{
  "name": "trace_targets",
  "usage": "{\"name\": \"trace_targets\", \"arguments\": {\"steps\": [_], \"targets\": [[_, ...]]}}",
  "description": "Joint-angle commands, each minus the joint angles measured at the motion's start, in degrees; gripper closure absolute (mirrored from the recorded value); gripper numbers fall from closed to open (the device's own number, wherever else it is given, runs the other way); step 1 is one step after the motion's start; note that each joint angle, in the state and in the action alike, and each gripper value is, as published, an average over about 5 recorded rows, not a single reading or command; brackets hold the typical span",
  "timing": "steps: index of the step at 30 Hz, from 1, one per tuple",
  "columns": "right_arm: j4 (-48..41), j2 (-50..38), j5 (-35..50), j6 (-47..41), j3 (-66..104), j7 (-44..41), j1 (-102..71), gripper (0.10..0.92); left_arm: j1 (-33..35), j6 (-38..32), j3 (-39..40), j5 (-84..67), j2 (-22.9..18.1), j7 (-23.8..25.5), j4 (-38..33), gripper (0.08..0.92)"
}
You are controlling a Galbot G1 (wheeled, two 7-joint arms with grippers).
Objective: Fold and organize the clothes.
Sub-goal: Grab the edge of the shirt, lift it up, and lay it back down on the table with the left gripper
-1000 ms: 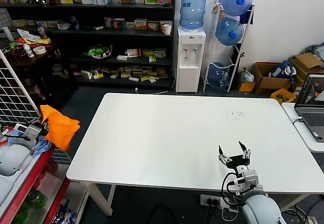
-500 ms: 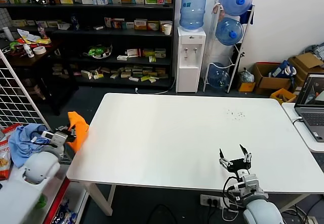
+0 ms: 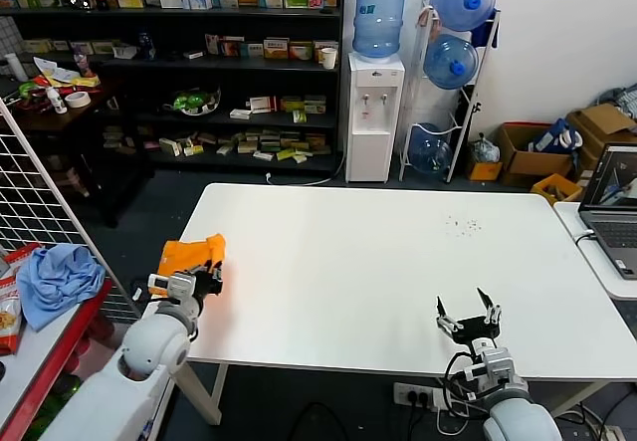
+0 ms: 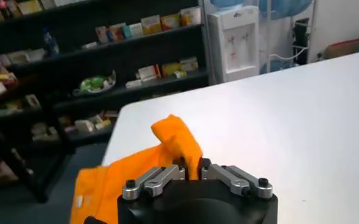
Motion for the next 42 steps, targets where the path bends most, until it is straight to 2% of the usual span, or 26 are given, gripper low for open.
{"name": "trace_targets", "arguments": {"steps": [1, 10, 19, 21, 27, 31, 36, 39, 42], "targets": [[-0.26, -0.01, -0.26, -0.04, 0.15, 0.19, -0.13, 0.203, -0.88, 0.17, 3.64, -2.39, -14.26, -3.85, 0.52, 0.814], [-1.25, -0.20, 0.21, 0.59, 0.84, 0.11, 0.53, 0.203, -2.37, -2.27, 7.08, 0.56, -26.34, -4.81, 5.88, 0.814], [-1.98, -1.40, 1.57, 0.73, 2.75, 0.18, 0.63, 0.203, -2.20, -6.43, 10.64, 2.77, -36.47, -5.99, 11.39, 0.814], [-2.13, -1.49, 1.74, 0.78, 3.17, 0.19, 0.49, 0.203, -2.30, -7.67, 11.51, 3.15, -37.70, -6.27, 12.61, 0.814], [-2.54, -1.50, 2.05, 0.73, 4.05, 0.19, 0.21, 0.203, -2.69, -12.73, 13.97, 2.80, -38.02, -5.84, 16.19, 0.814], [-2.54, -1.88, 2.69, 0.60, 4.46, 0.15, 0.27, 0.203, -3.34, -16.46, 15.06, 2.49, -38.02, -2.17, 16.98, 0.806], [-2.70, -1.65, 3.53, 0.83, 4.56, -0.22, 1.20, 0.203, -3.52, -29.75, 15.94, 4.68, -37.11, 5.46, 16.18, 0.688], [-2.83, -1.23, 3.67, 1.10, 4.25, -0.83, 1.74, 0.203, -2.87, -36.57, 15.31, 6.72, -33.85, 7.41, 14.92, 0.602], [-2.95, -0.93, 3.79, 1.46, 3.84, -1.72, 2.16, 0.203, -1.34, -40.35, 13.62, 7.88, -30.13, 7.81, 12.53, 0.515]]}}
